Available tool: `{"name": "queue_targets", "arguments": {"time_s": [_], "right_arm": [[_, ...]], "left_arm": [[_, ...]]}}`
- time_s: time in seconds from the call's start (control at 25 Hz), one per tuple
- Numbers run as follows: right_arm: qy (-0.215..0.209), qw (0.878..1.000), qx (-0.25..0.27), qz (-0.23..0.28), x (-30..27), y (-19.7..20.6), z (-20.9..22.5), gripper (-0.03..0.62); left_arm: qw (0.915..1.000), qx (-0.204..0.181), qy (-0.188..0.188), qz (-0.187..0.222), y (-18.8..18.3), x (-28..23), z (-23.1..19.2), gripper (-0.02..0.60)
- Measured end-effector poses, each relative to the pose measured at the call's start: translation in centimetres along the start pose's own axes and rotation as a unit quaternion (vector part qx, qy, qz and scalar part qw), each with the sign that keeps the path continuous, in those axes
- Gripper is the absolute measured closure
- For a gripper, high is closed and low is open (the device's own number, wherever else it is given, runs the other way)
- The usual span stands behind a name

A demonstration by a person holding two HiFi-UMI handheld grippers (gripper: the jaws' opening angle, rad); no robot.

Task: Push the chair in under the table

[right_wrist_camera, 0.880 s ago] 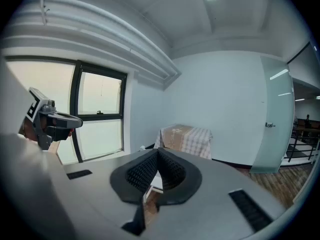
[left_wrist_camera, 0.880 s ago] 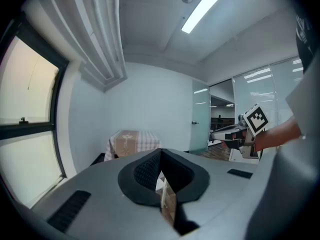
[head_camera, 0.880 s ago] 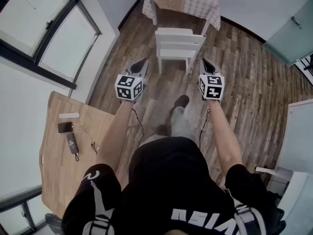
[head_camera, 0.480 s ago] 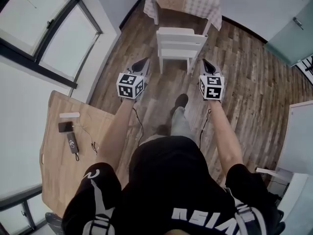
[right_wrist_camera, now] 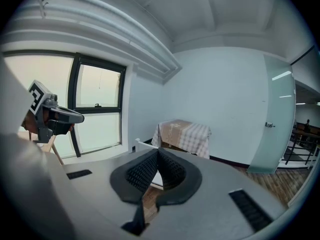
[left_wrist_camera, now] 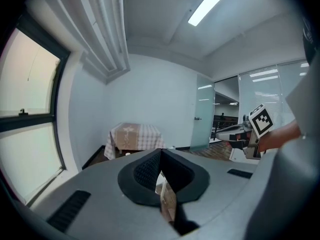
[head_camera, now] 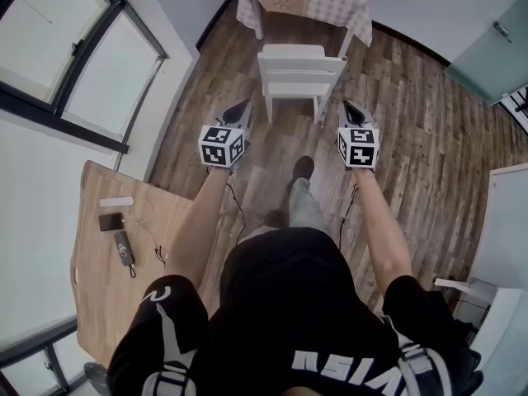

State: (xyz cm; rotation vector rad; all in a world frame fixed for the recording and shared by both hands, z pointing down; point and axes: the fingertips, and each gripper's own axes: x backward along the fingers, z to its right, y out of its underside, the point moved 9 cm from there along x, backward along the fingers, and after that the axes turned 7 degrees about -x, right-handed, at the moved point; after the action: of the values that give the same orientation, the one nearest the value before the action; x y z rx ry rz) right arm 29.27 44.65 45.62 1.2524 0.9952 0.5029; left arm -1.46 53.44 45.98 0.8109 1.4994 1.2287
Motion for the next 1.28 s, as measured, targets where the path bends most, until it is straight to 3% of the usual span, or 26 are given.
{"name": "queue_targets", "arguments": {"time_s": [0.52, 1.28], "right_arm": [[0.003, 1.0, 0.002, -0.017, -4.1, -0.4, 3.0, 0.582], [0.014, 0.998, 0.002, -0.055, -14.3, -1.3, 7.5, 0.582]], "left_arm": [[0.9997, 0.02, 0.004, -0.014, -0.4, -5.3, -1.2, 0.557], [0.9973, 0.032, 0.012, -0.065, 0.6, -15.9, -6.6, 0.555]]}}
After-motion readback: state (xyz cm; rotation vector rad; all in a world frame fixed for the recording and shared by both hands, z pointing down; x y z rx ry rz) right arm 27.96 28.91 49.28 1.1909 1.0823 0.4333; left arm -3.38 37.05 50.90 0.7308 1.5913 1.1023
